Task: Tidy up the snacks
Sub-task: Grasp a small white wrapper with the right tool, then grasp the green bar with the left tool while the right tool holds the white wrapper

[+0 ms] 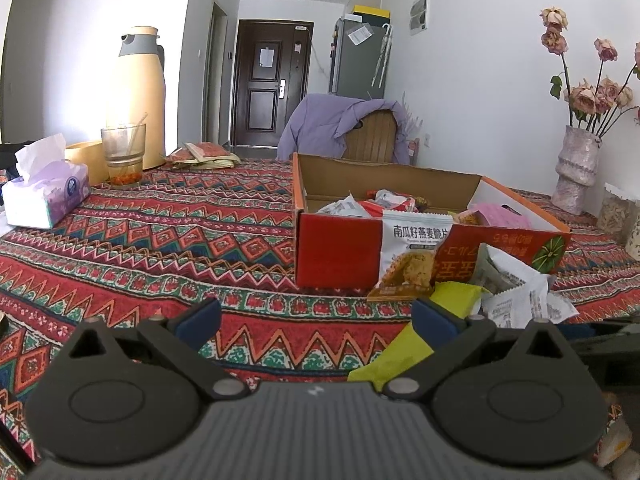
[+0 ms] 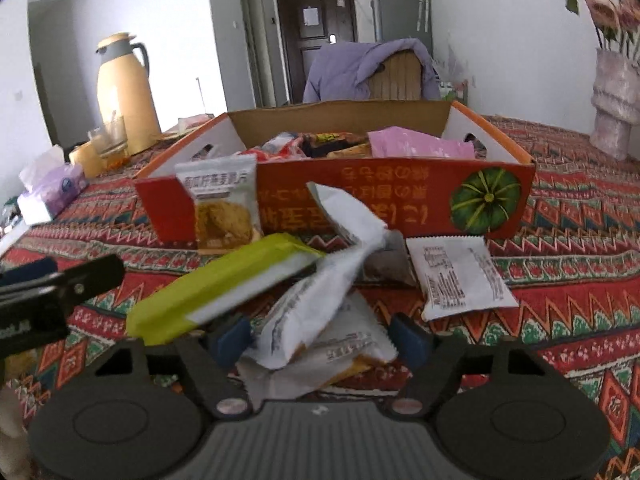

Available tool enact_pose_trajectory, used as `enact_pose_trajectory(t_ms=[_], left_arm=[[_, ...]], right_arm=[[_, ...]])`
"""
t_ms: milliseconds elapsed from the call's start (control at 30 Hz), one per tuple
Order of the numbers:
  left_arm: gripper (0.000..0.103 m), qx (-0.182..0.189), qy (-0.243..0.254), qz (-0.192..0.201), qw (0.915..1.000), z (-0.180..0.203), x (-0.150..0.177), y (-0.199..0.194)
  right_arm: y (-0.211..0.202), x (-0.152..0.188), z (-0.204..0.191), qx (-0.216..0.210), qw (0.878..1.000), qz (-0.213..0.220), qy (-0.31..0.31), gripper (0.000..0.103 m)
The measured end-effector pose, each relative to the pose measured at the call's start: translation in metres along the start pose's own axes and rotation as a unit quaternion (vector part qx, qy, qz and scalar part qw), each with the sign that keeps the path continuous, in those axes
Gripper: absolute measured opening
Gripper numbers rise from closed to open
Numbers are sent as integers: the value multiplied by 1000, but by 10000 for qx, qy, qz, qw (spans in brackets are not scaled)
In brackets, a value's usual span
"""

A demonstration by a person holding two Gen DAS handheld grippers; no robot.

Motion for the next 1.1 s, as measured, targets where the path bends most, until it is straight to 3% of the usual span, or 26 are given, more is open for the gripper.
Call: enact_pose_trajectory(t_ms=[200,267,533,733,933,1100], left_arm=[[103,-12,4,-25,10000,0,1,1],[103,-15,8,-32,10000,0,1,1],[103,-39,4,-64,10000,0,2,2],[103,-62,-7,-82,9999,-1,2,3],[103,-91,3,-106,9999,-2,3,4],[103,-127,23,-120,9998,-2,4,4]], right_arm=[[-6,-11,5,-241,9988,316,284,60],[-5,-13,5,-305,9986,330,294,49],[-11,-17,3,-526,9974,461,191,25],[-31,-23,-7,-561,9954,771,-136,14],[-58,-38,1,-487,9913,1205,-224,12],[-76,-47,23,4,9893,1390,-440,12]])
Point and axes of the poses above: each gripper's, at about its wrist camera, not at the fingertips, and y roughly the way its jaws point, z to its right, x to its underside, the point moved 10 cm from there along y, roughly the way its jaws point, and after that the axes turned 10 degrees about -x, right-handed, at the moved point
